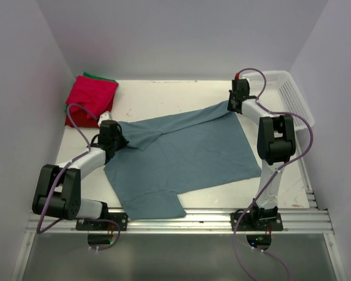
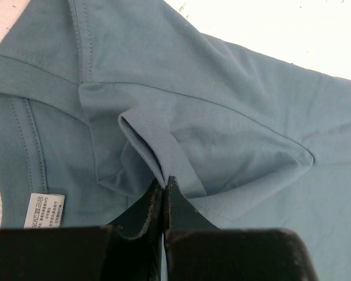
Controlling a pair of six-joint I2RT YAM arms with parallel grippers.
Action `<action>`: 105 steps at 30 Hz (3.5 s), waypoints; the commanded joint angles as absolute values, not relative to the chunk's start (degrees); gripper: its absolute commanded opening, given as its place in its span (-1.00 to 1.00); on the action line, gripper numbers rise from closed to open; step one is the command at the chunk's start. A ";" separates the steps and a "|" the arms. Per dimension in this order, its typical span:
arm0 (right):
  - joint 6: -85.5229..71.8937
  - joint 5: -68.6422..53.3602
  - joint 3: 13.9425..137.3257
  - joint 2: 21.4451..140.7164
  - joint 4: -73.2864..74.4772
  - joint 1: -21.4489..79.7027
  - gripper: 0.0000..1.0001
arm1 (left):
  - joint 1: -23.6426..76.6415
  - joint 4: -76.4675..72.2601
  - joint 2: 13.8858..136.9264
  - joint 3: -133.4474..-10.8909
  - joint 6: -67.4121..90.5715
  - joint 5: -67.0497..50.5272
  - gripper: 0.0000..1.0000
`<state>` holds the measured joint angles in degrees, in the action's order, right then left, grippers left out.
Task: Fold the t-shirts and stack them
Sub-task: Fold the tshirt
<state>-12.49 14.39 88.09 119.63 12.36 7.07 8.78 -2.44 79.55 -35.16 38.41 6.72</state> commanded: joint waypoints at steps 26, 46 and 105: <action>-15.38 19.95 77.88 108.90 11.16 7.82 -1.00 | 9.05 2.28 70.22 -37.09 37.79 10.11 -1.00; -16.35 20.04 74.71 107.94 11.69 10.54 0.97 | 9.05 -1.67 69.96 -27.77 42.54 9.93 -0.31; -16.35 5.54 58.18 83.93 13.45 28.48 0.97 | 30.06 16.61 93.43 -55.28 17.67 20.30 -0.27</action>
<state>-16.86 3.97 58.57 85.95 13.06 28.62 31.42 17.54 93.03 -53.47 18.85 19.38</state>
